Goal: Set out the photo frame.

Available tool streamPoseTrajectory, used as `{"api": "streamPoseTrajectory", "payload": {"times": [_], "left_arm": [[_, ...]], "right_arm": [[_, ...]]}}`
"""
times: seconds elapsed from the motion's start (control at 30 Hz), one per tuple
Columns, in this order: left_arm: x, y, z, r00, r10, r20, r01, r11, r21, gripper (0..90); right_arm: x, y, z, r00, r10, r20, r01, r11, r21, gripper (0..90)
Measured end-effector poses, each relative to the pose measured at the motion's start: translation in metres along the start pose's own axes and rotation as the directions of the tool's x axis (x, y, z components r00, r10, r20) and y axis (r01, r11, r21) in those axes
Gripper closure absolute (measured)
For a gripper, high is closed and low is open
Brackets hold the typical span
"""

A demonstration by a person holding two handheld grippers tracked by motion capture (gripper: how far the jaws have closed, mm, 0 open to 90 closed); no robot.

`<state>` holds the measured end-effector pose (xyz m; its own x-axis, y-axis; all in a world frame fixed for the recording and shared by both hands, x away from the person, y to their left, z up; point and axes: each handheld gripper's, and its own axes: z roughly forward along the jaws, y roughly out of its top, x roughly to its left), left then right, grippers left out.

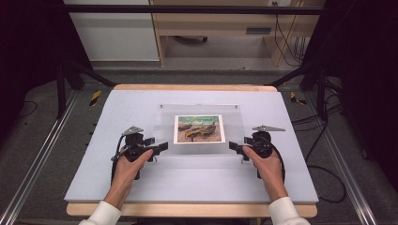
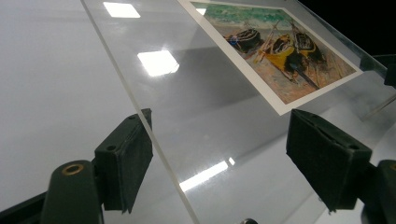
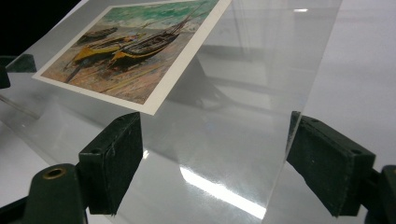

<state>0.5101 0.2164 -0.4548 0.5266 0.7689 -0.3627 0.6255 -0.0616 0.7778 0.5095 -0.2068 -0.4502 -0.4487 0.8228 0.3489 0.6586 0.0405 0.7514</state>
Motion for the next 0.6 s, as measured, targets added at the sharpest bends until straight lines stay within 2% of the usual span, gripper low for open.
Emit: {"api": "streamPoseTrajectory", "payload": {"times": [0.2, 0.3, 0.4, 0.6], "left_arm": [[-0.006, -0.004, -0.005, 0.9995, 0.029, -0.016, -0.029, 0.9995, -0.016, 23.3], [-0.008, -0.007, -0.008, 0.9994, 0.027, -0.022, -0.027, 0.9989, -0.037, 26.6], [-0.010, -0.009, -0.011, 0.9986, 0.043, -0.031, -0.044, 0.9983, -0.038, 28.0], [-0.014, -0.014, -0.018, 0.9987, 0.034, -0.039, -0.036, 0.9979, -0.053, 32.7]], "right_arm": [[0.005, -0.003, -0.005, 0.9991, -0.041, 0.013, 0.041, 0.999, -0.012, 19.7], [0.007, -0.006, -0.010, 0.9982, -0.056, 0.022, 0.056, 0.998, -0.021, 22.7], [0.010, -0.009, -0.014, 0.9972, -0.069, 0.028, 0.070, 0.997, -0.023, 23.9], [0.014, -0.013, -0.021, 0.9958, -0.083, 0.040, 0.084, 0.996, -0.027, 27.7]]}}
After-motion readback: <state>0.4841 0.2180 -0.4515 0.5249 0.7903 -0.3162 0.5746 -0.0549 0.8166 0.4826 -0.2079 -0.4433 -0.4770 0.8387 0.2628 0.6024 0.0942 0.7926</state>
